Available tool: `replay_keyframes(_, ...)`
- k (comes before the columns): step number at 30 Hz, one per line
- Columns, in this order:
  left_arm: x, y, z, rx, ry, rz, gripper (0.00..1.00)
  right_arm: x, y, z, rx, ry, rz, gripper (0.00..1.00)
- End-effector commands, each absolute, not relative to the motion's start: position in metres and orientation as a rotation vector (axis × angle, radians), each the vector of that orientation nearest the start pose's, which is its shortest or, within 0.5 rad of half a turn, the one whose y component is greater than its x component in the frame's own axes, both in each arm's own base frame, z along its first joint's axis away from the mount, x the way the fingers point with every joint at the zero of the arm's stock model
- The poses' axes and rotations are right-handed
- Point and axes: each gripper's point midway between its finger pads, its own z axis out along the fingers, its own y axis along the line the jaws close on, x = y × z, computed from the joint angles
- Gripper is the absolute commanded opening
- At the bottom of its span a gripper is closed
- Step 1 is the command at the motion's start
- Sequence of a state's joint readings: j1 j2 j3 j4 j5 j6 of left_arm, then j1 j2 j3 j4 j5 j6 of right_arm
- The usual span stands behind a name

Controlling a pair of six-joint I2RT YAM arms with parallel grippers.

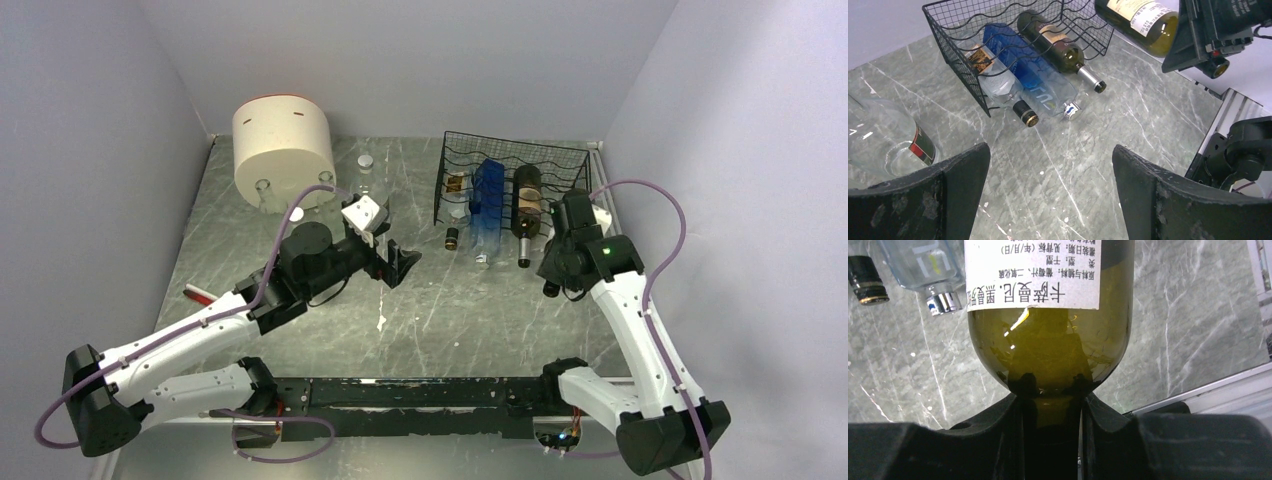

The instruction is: Put the wine bottle on the wine rack

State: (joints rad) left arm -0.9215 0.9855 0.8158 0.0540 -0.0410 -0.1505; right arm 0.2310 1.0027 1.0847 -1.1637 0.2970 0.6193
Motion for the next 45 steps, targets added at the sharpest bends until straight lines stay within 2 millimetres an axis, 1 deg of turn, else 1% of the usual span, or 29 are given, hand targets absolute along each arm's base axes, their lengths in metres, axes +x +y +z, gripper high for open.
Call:
replay_keyframes(1, 0.213, -0.294, 0.285, 0.667, 1.622, -0.77, 0.96, 0.23, 0.02, 0.187, 0.642, 2.432, 0.045, 0.0)
replay_keyframes(4, 0.213, -0.291, 0.284, 0.668, 1.63, -0.729, 0.96, 0.233, 0.017, 0.181, 0.67, 2.443, 0.09, 0.0)
replay_keyframes(10, 0.21, -0.293, 0.286, 0.679, 1.627, -0.727, 0.95, 0.239, -0.003, 0.173, 0.717, 2.451, 0.108, 0.0)
replay_keyframes(13, 0.208, -0.295, 0.288, 0.683, 1.625, -0.737, 0.96, 0.239, -0.004, 0.169, 0.707, 2.462, 0.159, 0.0)
replay_keyframes(15, 0.207, -0.295, 0.288, 0.686, 1.624, -0.741, 0.95, 0.238, -0.005, 0.172, 0.685, 2.462, 0.163, 0.0)
replay_keyframes(18, 0.206, -0.295, 0.288, 0.688, 1.624, -0.744, 0.95, 0.235, -0.005, 0.186, 0.682, 2.433, 0.161, 0.0)
replay_keyframes(23, 0.207, -0.295, 0.288, 0.678, 1.629, -0.739, 0.96, 0.216, -0.009, 0.193, 0.749, 2.408, 0.124, 0.0)
replay_keyframes(29, 0.205, -0.297, 0.289, 0.681, 1.632, -0.749, 0.95, 0.194, -0.005, 0.191, 0.809, 2.422, 0.137, 0.0)
replay_keyframes(35, 0.204, -0.296, 0.288, 0.68, 1.632, -0.75, 0.96, 0.182, 0.002, 0.181, 0.838, 2.467, 0.164, 0.0)
replay_keyframes(38, 0.204, -0.296, 0.288, 0.681, 1.635, -0.747, 0.95, 0.181, 0.002, 0.184, 0.834, 2.466, 0.17, 0.0)
replay_keyframes(40, 0.204, -0.296, 0.287, 0.683, 1.637, -0.744, 0.95, 0.183, 0.002, 0.182, 0.826, 2.467, 0.165, 0.0)
replay_keyframes(42, 0.204, -0.296, 0.287, 0.682, 1.637, -0.741, 0.95, 0.187, 0.005, 0.177, 0.808, 2.479, 0.19, 0.0)
replay_keyframes(43, 0.204, -0.296, 0.286, 0.682, 1.639, -0.739, 0.95, 0.187, 0.008, 0.169, 0.799, 2.501, 0.206, 0.0)
replay_keyframes(45, 0.205, -0.295, 0.286, 0.681, 1.643, -0.731, 0.96, 0.193, 0.015, 0.16, 0.759, 2.527, 0.259, 0.0)
